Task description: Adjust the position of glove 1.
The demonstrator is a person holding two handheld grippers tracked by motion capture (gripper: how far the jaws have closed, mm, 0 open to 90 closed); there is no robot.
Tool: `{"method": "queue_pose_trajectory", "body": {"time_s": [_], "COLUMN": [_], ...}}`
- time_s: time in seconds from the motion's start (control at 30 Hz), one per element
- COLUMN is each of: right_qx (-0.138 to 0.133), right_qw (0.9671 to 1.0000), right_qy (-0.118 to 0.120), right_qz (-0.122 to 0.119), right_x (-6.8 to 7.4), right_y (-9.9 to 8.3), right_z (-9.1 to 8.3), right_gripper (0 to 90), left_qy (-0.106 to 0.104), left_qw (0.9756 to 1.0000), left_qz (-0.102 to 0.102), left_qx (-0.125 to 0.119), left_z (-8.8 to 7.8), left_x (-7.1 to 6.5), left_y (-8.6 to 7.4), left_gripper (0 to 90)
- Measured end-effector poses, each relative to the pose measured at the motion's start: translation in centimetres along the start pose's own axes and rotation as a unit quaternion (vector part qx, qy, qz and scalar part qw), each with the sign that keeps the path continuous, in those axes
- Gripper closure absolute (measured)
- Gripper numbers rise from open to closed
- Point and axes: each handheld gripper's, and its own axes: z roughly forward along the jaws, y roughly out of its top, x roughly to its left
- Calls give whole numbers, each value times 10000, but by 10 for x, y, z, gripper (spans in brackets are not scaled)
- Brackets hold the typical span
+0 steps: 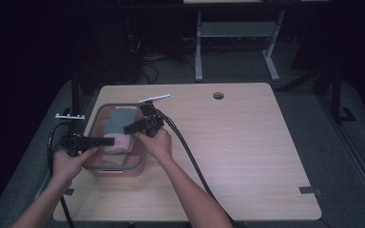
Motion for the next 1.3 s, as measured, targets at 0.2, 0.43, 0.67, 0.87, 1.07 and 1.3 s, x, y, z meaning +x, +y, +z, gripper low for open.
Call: {"method": "queue_pose_trajectory", "body": {"time_s": [0.2,0.43,0.67,0.87,1.07,1.3], "right_qx": [28,-110,-92,-34,-87,-158], "right_qw": [10000,9997,9996,9995,9994,9994], "right_qy": [-84,-198,-197,-231,-257,-282], "right_qz": [-35,-108,-190,-205,-212,-132], "right_x": [0,-2,0,0,-2,-9], "right_y": [0,4,3,1,-1,-7], "right_z": [4,-9,-14,-19,-26,-37], "right_gripper": [721,721,709,697,680,671], "left_qy": [100,386,696,1002,1165,1136], "left_qw": [9999,9989,9964,9940,9927,9927], "left_qz": [-64,9,-2,24,92,280], "left_qx": [-20,284,484,434,295,293], "left_z": [0,9,14,10,1,1], "left_x": [5,11,13,12,5,-3], "left_y": [-3,-6,-7,-3,4,9], "left_gripper": [703,704,678,569,523,594]}}
